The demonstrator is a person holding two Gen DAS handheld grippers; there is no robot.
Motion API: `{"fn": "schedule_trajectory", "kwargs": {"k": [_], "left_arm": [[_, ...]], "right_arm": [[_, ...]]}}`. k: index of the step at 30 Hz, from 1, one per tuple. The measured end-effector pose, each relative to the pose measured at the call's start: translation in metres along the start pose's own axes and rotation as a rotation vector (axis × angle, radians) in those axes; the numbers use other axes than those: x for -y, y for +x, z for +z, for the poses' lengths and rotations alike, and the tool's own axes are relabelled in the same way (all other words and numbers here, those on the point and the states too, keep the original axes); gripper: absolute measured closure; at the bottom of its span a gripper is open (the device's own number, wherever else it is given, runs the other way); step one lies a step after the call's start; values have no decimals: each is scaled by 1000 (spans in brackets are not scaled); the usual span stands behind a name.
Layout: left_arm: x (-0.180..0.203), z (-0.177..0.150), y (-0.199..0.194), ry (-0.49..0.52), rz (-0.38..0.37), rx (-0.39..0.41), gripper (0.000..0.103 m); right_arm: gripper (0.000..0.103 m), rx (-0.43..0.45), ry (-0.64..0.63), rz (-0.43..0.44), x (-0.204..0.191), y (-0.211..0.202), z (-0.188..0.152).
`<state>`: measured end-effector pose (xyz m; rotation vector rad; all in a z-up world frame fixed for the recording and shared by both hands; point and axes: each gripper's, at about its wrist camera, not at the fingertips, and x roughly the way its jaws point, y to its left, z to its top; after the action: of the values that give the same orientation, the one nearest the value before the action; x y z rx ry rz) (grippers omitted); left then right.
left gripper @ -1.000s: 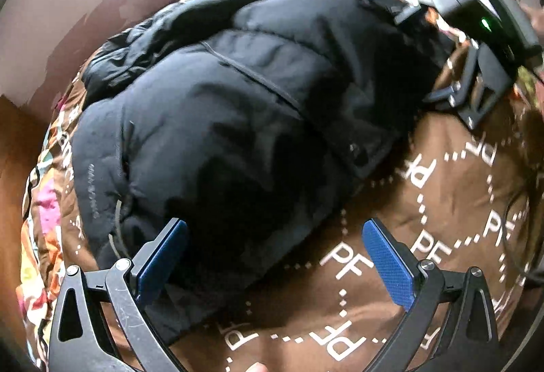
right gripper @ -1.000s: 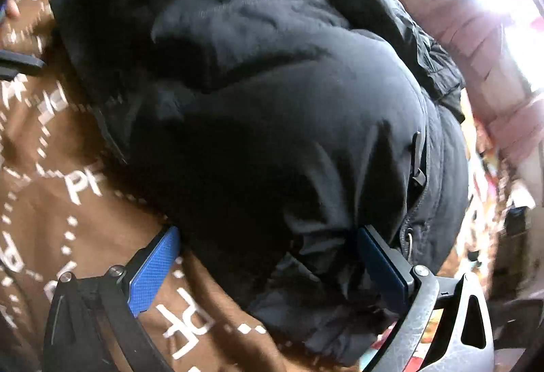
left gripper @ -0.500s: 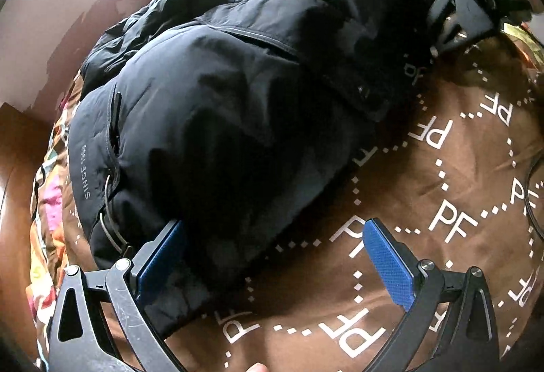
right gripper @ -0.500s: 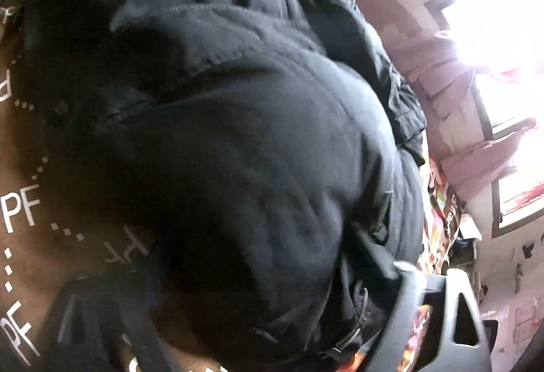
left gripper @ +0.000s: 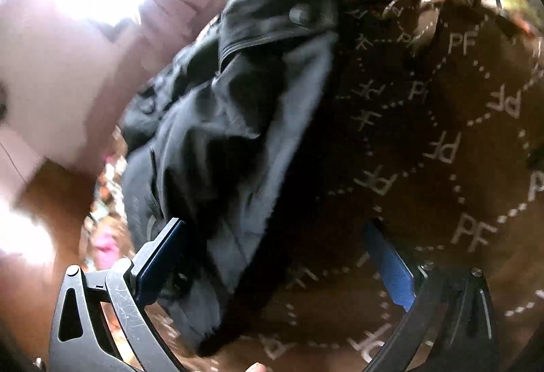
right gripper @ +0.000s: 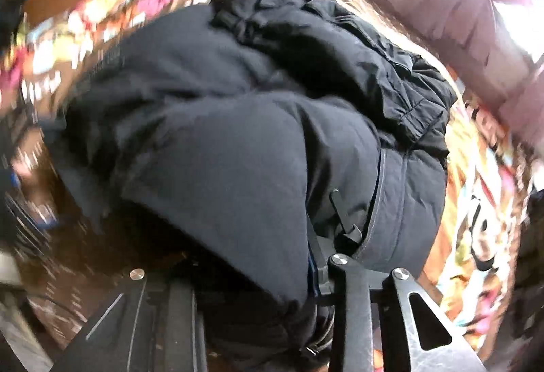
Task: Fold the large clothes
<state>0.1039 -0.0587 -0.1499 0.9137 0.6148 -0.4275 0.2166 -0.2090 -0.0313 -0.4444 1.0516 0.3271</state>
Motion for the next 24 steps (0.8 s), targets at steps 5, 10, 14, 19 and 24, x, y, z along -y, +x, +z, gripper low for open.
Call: {"fn": "schedule_trajectory", "kwargs": {"k": [5,10,14,19,24], "left_arm": [[8,0,21,93,72,-22,2],[8,3,36,111,122,-44,2],[2,7,40,109,147,-32,14],[-15,13,50,104,162,-49,51],[-35,21,50,74,152,-48,76]], "right_arm": [[73,-1,106,101,18,-9,18],[73,-3,144,141,28,-8,24],[73,-13,142,149,28,-3,17],[73,-23,135,150,27,-1,6],[73,-27,138,146,28,0,-8]]}}
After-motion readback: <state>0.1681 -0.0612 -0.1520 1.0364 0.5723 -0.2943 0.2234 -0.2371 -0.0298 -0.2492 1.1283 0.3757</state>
